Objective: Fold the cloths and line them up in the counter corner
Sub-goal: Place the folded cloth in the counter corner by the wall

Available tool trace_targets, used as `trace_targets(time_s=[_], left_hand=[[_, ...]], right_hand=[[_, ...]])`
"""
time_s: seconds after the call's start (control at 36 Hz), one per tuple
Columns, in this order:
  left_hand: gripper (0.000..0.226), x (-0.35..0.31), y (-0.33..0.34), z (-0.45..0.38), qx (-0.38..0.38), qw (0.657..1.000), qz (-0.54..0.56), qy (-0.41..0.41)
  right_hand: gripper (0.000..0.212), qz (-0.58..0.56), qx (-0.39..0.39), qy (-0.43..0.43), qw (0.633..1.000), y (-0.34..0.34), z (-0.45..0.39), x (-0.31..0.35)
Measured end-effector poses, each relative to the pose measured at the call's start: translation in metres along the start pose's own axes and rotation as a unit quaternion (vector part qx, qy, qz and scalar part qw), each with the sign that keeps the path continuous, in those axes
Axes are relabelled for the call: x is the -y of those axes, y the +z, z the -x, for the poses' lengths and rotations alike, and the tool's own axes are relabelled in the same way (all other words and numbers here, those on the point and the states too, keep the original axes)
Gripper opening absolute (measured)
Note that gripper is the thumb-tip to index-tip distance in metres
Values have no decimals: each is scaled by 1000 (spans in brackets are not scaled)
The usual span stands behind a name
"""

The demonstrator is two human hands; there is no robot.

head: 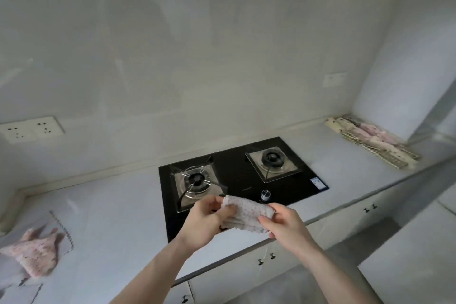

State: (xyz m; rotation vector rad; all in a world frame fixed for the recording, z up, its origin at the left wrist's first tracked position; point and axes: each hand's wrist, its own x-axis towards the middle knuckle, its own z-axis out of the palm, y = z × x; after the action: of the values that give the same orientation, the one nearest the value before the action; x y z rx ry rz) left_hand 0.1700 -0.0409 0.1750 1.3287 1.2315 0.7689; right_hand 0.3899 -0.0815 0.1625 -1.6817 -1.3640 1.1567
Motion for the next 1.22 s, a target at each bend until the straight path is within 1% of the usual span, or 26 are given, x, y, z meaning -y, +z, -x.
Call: trace_targets(time_s=[0.08,0.22,0.31,0.42,0.58,0.72,0.89,1.0,1.08,1.14,1.22], left_hand=[[26,-23,55,-23,29,999,-38,11],[18,-48,148,-58,44,994,-93,45],[14,-57,194,-77,41,990,-113,70],[12,-69,241,-100,17,987,-135,80],[9,-87,284,-141,4,982,-170,88],[11,-103,315,-189,15,974,-205,93],[20,-117,359,-267,44,967,-238,81],[24,-125,386,-315,67,962,-255,71],[25,-130,406,-350,86,956,-275,62],[24,-135,417,-372,102,954,-278,53],[24,-140,432,-402,131,952,-274,35]], right_hand=[[11,-1,-32,10,999,-61,1,-22],[5,4,-79,12,997,-163,8,-47],[5,14,-76,16,997,-215,4,-64],[6,23,-62,11,998,-265,-7,-79],[4,23,-60,9,998,-313,-34,-100],[14,30,-78,26,996,-348,-66,-116],[16,18,-106,62,992,-394,-115,-138],[20,16,-107,114,988,-427,-151,-152],[13,20,-110,140,984,-446,-178,-162],[9,18,-137,135,981,-455,-195,-169],[10,4,-148,165,975,-468,-220,-178]])
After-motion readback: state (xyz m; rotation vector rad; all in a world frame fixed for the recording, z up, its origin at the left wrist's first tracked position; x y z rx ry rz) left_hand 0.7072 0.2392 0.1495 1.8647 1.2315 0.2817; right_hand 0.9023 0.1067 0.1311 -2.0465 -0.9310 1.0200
